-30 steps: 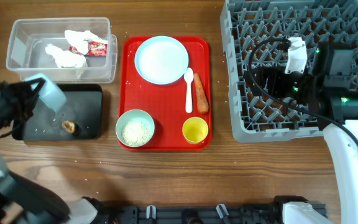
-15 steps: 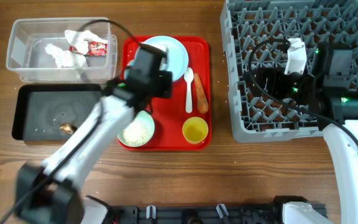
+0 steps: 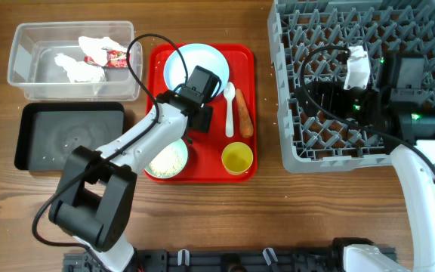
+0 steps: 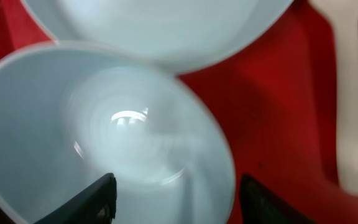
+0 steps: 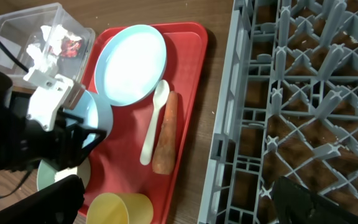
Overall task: Sort waste into correct bins and load items into the dishwasher rack
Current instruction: 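Carry the blue bowl back and set it on the red tray, then grasp the green bowl of rice with the left gripper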
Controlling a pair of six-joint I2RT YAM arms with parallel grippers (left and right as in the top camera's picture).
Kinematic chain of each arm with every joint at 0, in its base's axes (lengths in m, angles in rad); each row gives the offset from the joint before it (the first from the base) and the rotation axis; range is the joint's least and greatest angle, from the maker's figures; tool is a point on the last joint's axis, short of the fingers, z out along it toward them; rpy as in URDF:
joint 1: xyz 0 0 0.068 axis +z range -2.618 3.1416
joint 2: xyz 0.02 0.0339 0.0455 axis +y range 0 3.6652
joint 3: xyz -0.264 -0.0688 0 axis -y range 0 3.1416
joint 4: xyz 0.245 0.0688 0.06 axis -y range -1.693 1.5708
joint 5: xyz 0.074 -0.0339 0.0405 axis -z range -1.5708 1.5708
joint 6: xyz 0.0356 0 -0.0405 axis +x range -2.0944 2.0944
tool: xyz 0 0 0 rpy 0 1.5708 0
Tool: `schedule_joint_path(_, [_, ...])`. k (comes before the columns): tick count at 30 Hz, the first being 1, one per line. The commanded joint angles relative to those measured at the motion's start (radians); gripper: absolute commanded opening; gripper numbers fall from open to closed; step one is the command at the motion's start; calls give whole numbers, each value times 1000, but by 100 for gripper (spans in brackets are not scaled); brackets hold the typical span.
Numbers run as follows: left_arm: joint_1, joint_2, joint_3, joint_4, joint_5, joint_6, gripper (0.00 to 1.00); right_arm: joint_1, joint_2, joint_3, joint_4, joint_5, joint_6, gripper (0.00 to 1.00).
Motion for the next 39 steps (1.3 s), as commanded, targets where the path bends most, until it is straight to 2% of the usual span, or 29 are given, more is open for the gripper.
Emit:
schedule_joint_path(1, [-8, -159, 78, -98, -18, 5, 68, 2, 11, 21, 3, -16, 6, 100])
schedule_joint_path(3, [-27, -257, 79, -163, 0, 1, 75, 2, 11, 21, 3, -16, 6, 99])
schedule_joint_path(5, [-47, -300, 79, -210, 3, -6, 77, 2, 11, 21, 3, -16, 6, 100])
schedule_joint_path(12, [-63, -277, 71, -354, 72, -10, 79, 2, 11, 21, -8, -17, 6, 100])
schedule_joint_path(18, [-84, -262, -30, -321, 71, -5, 79, 2, 11, 21, -15, -16, 6, 100])
schedule_joint_path(22, [-91, -235, -153, -231, 72, -6, 77, 2, 11, 21, -15, -16, 5, 100])
schedule_joint_path(24, [-92, -202, -193, -195, 72, -6, 72, 2, 11, 21, -15, -16, 6, 100])
schedule_joint_path(26, [-92, -179, -217, -162, 72, -16, 58, 2, 11, 21, -14, -16, 6, 100])
schedule_joint_path(27, [-92, -173, -228, -152, 71, -32, 55, 2, 11, 21, -15, -16, 5, 100])
schedule_joint_path(31, [-92, -156, -249, -138, 67, -121, 16, 2, 11, 21, -15, -16, 4, 100])
schedule_joint_path(33, [-92, -156, -249, -135, 55, -164, 7, 2, 11, 21, -15, -16, 4, 100])
schedule_joint_path(34, [-92, -156, -249, -136, 47, -181, 4, 2, 11, 21, -15, -16, 4, 100])
schedule_joint_path(39, [-92, -200, -208, -201, 92, -209, 4, 2, 11, 21, -14, -16, 4, 100])
